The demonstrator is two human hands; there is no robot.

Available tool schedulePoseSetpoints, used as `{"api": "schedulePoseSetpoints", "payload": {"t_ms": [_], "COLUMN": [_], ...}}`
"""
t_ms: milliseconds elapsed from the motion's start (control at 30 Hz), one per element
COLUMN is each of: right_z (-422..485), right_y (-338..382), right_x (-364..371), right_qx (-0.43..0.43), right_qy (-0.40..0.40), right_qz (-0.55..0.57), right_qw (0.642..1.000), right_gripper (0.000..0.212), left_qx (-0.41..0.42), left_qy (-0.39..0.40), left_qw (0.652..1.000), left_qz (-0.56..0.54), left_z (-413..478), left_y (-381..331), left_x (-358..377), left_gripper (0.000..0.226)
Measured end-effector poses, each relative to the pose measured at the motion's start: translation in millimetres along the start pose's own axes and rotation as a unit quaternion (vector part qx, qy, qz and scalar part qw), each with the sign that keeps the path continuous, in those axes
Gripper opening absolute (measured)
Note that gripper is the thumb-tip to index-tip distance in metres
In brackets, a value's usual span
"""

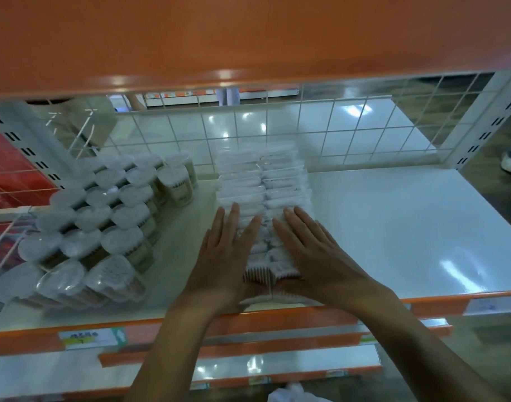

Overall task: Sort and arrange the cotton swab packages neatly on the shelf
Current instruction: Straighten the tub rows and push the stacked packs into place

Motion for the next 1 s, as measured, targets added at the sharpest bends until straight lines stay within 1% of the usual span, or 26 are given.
{"api": "schedulePoseSetpoints", "payload": {"t_ms": [67, 200, 367, 433, 500, 567, 633, 733, 800, 1000], "right_z": [0.1, 0.0, 1.9, 1.7, 0.4, -2.0, -6.5, -15.0, -18.7, -22.0], "right_y": [-2.0, -5.5, -6.4, -5.7, -5.7, -8.5, -11.4, -13.6, -14.0, -14.5], "right_x": [1.6, 2.6, 3.3, 0.0, -5.2, -9.7, -11.3, -10.9, -10.5, -0.1], "right_qx": [-0.006, -0.013, -0.01, -0.006, 0.02, 0.061, 0.071, 0.052, 0.044, 0.038], "right_qy": [0.001, 0.006, 0.001, -0.004, -0.03, -0.075, -0.091, -0.055, -0.042, -0.035], "right_qz": [0.004, 0.01, 0.008, 0.03, 0.086, 0.133, 0.131, 0.114, 0.112, 0.163], "right_qw": [1.0, 1.0, 1.0, 1.0, 0.996, 0.986, 0.985, 0.991, 0.992, 0.985], "right_gripper": [0.101, 0.104, 0.107, 0.11, 0.11, 0.107, 0.107, 0.109, 0.105, 0.093], "left_qx": [0.009, 0.034, 0.042, 0.04, 0.026, -0.005, -0.022, -0.009, -0.01, -0.004], "left_qy": [0.005, -0.002, -0.019, -0.023, -0.036, -0.064, -0.081, -0.052, -0.034, -0.041], "left_qw": [1.0, 0.999, 0.999, 0.999, 0.998, 0.993, 0.991, 0.996, 0.996, 0.998], "left_qz": [-0.007, -0.014, -0.013, -0.018, -0.051, -0.104, -0.108, -0.071, -0.078, -0.053], "left_z": [-0.1, 0.0, 0.8, -0.5, -3.0, -4.9, -7.4, -11.9, -12.6, -8.8], "left_y": [-1.0, -1.6, -0.2, 0.6, -0.1, -0.1, 0.1, -1.7, -1.7, -3.2], "left_x": [-1.2, -2.3, -0.8, -2.1, -5.9, -11.5, -13.9, -8.8, -5.0, 1.0], "left_gripper": [0.11, 0.117, 0.12, 0.119, 0.117, 0.117, 0.118, 0.122, 0.125, 0.119]}}
Point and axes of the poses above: each hand's wrist, its own z-axis towards the middle knuckle, its own x-axis out of the palm, y = z × x, the point moved 6 cm from there along z, towards the middle knuckle, and after that the axes turned 15 degrees about -y, right-handed, at the moved point
